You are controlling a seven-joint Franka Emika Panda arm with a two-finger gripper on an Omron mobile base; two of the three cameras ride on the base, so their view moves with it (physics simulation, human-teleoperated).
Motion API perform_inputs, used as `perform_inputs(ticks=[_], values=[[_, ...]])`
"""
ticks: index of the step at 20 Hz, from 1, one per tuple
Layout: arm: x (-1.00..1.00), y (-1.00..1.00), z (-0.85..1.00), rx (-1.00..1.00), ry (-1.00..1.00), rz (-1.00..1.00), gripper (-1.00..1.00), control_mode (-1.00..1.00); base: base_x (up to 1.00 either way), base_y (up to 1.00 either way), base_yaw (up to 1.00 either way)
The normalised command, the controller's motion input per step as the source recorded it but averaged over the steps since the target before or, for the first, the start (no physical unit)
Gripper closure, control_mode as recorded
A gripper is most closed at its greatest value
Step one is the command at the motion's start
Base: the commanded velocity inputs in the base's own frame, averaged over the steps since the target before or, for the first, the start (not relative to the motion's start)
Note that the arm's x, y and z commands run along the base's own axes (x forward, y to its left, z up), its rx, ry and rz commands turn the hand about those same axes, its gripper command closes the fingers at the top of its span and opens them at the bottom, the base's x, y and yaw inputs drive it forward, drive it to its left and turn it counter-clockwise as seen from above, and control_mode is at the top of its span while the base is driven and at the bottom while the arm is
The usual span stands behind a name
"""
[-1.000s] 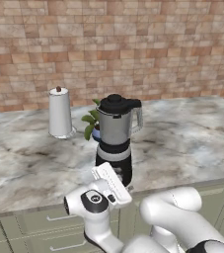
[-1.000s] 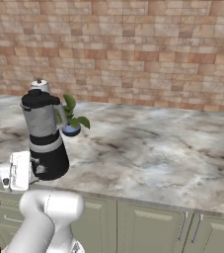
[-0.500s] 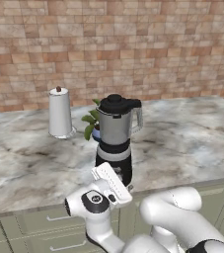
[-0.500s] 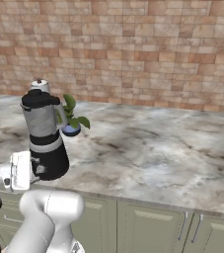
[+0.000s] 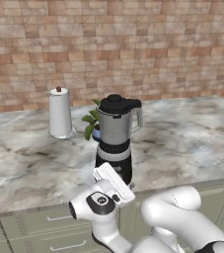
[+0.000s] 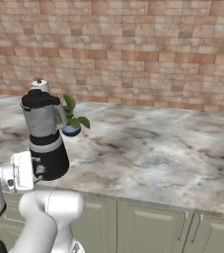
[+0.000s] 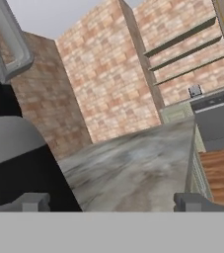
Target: Open the blender lid, put the banana in the blender, close the lid, and start the blender.
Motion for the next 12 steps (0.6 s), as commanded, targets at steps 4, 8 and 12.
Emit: perform_inputs(ticks=[4,8,12], values=[[0.38,0.1,-0.34,0.0,-0.11,0.03,-1.0,-1.0,0.0,0.0,0.0],[0.28,0.21,-0.42,0.0,-0.09,0.07,-1.0,-1.0,0.0,0.0,0.0],[0.29,0.24,-0.35,0.0,-0.1,0.09,-1.0,-1.0,0.0,0.0,0.0]])
